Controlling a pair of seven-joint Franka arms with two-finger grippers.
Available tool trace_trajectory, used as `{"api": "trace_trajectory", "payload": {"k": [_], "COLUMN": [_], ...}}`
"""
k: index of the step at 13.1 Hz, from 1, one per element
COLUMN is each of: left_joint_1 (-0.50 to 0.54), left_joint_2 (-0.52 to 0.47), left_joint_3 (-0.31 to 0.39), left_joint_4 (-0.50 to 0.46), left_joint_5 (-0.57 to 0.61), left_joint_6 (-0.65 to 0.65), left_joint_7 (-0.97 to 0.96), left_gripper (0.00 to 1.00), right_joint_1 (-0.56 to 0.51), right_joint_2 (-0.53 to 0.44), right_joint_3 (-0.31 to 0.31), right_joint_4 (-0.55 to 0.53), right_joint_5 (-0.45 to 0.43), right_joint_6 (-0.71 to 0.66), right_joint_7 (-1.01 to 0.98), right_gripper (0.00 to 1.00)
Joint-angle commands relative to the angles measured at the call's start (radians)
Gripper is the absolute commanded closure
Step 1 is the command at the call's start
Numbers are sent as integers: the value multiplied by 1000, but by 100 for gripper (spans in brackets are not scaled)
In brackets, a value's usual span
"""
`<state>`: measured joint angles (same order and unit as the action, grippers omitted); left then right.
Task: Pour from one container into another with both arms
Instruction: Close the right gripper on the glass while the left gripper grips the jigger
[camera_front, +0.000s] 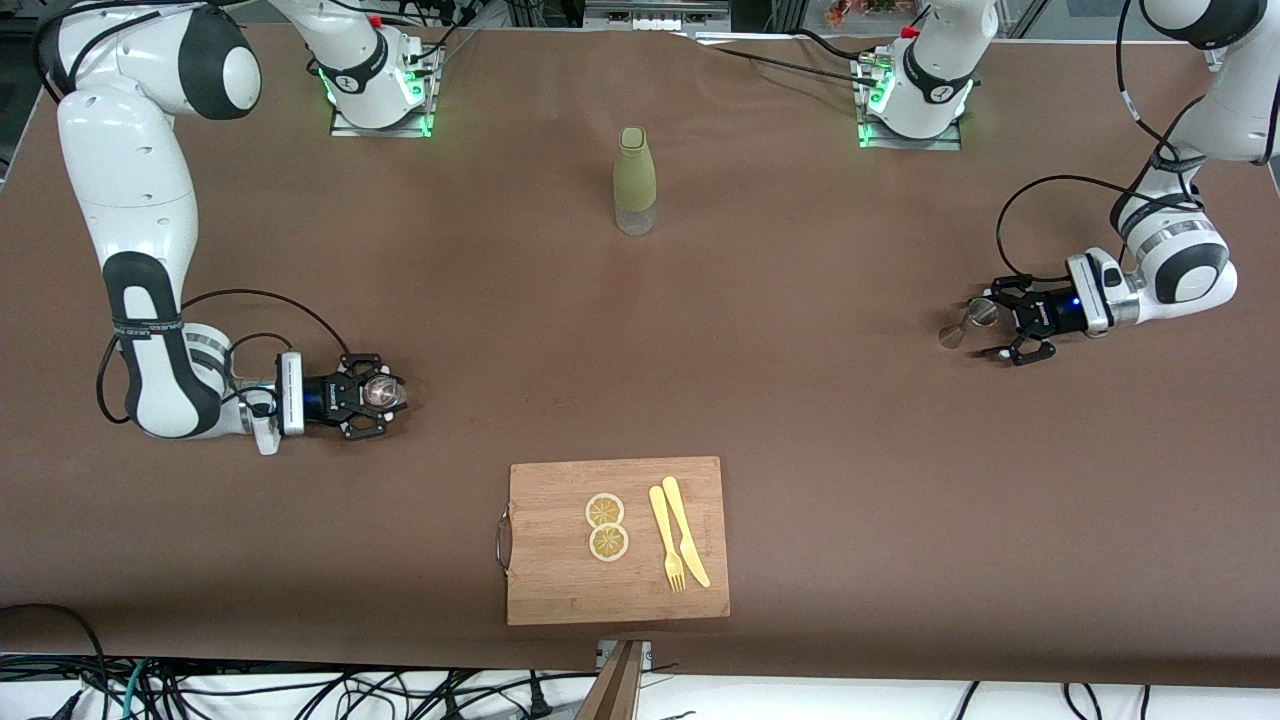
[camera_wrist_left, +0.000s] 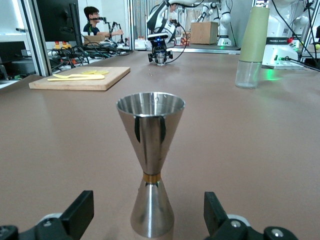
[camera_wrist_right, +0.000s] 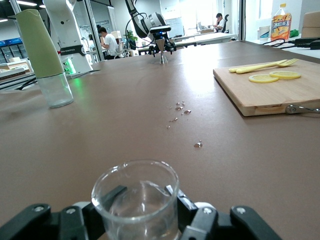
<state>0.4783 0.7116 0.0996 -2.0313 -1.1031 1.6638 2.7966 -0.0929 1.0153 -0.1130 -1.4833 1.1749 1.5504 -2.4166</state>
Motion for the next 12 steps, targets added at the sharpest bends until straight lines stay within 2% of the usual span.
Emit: {"api": "trace_trajectory", "payload": {"k": [1,5,7,10,12], "left_joint_1": [-35,-53,-53,-49,-46], "left_joint_2": [42,49,49,51,51], "left_joint_3": [17,15,15,19,19], "left_joint_4": [6,5,5,2,0], "left_joint_5": [-79,-86,-83,-72,-74], "left_joint_6": [-47,-56,-70,-78,-76], "left_joint_7": [285,301,304,336,356], "left_gripper": [6,9,13,13,14], "right_joint_1": [-10,-5,-4,-4,-4], "right_joint_2": [19,0,-4,-11,-12], "right_joint_3": [10,15,24,44,53], "right_joint_4": [29,29,31,52,78], "right_joint_5": [37,57,57,60,99], "right_joint_6": [-16,-18,-21,-19,-7], "right_joint_7": [10,94,123,163,201], "right_gripper": [81,85,86,86,88]}}
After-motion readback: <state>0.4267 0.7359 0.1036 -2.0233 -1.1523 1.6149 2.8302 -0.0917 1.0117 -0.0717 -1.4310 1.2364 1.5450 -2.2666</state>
